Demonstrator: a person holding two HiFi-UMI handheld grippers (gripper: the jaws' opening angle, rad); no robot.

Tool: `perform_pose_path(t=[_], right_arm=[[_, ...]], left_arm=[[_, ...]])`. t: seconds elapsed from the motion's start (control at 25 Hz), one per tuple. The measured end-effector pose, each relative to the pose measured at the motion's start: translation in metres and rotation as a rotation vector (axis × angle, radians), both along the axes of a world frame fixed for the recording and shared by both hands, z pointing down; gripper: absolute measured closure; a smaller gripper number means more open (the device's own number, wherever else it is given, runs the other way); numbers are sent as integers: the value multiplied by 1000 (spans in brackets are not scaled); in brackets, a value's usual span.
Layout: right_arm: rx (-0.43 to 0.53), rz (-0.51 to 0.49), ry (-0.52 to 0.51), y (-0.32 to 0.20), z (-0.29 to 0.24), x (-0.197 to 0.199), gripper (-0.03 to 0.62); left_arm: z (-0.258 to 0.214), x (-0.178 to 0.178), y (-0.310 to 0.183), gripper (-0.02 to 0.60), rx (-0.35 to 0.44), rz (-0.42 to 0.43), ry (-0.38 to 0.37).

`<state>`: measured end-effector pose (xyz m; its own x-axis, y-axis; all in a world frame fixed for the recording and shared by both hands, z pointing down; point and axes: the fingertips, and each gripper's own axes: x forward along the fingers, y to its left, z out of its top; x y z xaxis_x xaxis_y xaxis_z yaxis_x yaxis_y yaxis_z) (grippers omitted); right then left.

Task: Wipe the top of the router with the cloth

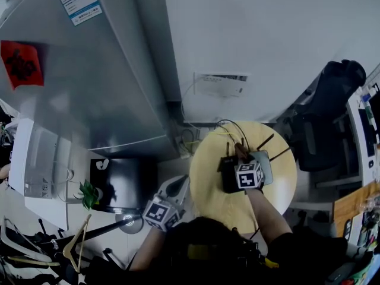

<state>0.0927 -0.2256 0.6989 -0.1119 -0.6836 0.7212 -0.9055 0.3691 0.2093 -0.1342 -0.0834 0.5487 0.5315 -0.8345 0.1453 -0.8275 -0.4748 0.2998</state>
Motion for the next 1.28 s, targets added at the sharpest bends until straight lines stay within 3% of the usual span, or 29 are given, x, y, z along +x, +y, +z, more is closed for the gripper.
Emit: perform_pose_path(t=[0.28, 0.8, 0.96, 1.12, 1.28], right_arm=[[94, -46, -5, -2, -41, -12, 533], [213, -58, -97, 4, -102, -24, 533], [244, -67, -155, 12, -124, -23, 533], [266, -77, -193, 21, -138, -13, 533], [220, -77, -174, 21, -121, 15, 533]], left_arm=[[-16, 23, -2, 579, 65, 77, -5], [-25, 29, 5, 579, 97, 69, 35], [-33, 42, 6, 580, 106, 107, 33], [-40, 58, 4, 579, 118, 129, 24], [-37, 80, 4, 580, 118, 126, 19]])
